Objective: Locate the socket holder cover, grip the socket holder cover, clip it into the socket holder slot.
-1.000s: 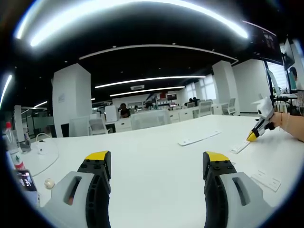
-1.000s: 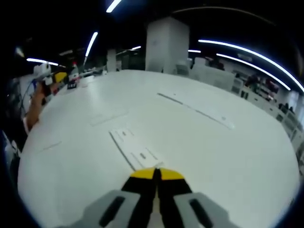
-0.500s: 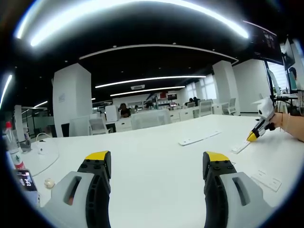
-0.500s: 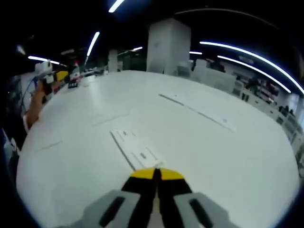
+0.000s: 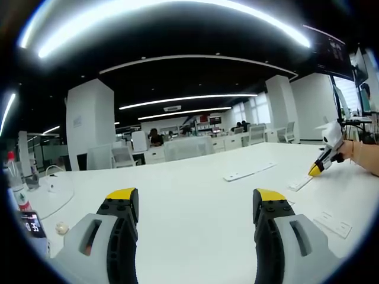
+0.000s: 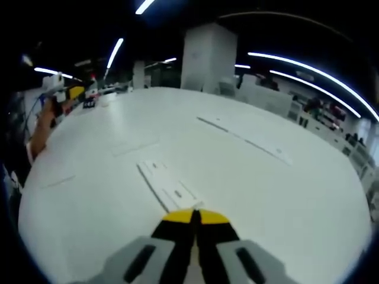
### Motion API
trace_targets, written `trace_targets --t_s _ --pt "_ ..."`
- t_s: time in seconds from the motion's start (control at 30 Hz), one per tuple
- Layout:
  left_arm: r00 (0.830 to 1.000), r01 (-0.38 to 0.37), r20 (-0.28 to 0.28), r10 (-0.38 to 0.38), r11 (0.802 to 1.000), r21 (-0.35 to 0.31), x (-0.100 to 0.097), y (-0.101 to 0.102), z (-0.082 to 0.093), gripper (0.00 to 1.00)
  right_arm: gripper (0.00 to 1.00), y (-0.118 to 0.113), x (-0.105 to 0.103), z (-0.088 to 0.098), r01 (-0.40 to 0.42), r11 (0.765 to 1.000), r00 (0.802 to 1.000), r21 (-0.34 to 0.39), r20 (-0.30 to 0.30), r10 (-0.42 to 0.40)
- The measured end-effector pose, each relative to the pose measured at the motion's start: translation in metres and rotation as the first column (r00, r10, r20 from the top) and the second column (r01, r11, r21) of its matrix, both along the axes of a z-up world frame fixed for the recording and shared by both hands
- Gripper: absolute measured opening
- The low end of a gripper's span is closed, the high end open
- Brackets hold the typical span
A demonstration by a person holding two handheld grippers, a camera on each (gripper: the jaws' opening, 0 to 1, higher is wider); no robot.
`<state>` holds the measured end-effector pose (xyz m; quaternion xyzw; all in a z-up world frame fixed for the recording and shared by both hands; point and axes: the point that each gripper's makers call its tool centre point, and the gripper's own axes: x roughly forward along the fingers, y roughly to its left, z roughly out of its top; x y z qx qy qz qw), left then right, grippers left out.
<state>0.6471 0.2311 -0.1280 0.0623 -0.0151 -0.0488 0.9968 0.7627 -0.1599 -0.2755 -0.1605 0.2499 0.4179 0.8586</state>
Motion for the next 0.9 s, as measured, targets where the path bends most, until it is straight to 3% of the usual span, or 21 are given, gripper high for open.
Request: trace_targets --t_s 0.03,0.13,0.2,0.43,0.6,0.7,0.9 --pt "1.0 0.0 0.001 0.0 1.0 0.0 0.0 0.0 0.0 0.78 0.07 -0.002 0.002 0.001 0.03 1.0 1.0 -0.005 -0.007 -0.03" --pt "1.0 -0.009 0.005 0.009 1.0 0.009 0.0 0.002 0.001 0.78 0.07 -0.01 0.01 0.019 0.08 0.996 0.994 -0.036 0.078 -0.077" --pt "1.0 -0.02 0.006 0.02 1.0 0.014 0.0 0.005 0.002 0.78 0.07 -0.007 0.008 0.035 0.08 0.997 0.992 -0.003 0.102 -0.079" --pt "1.0 -0.026 0.016 0.026 1.0 0.017 -0.002 0.005 0.003 0.78 0.1 0.009 -0.005 0.099 0.019 0.995 0.973 0.099 0.228 -0.041" --pt "0.999 -0.027 0.029 0.027 0.999 0.016 -0.003 0.006 0.007 0.78 0.14 0.011 -0.035 0.154 -0.038 0.984 0.939 0.172 0.343 -0.024" --pt "0.999 -0.027 0.034 0.027 1.0 0.015 -0.004 0.008 0.01 0.79 0.16 0.003 -0.05 0.171 -0.056 0.977 0.924 0.206 0.382 -0.027" --pt "0.998 -0.027 0.055 0.026 1.0 0.015 -0.005 0.01 0.017 0.79 0.18 -0.019 -0.076 0.179 -0.089 0.969 0.89 0.229 0.455 -0.026"
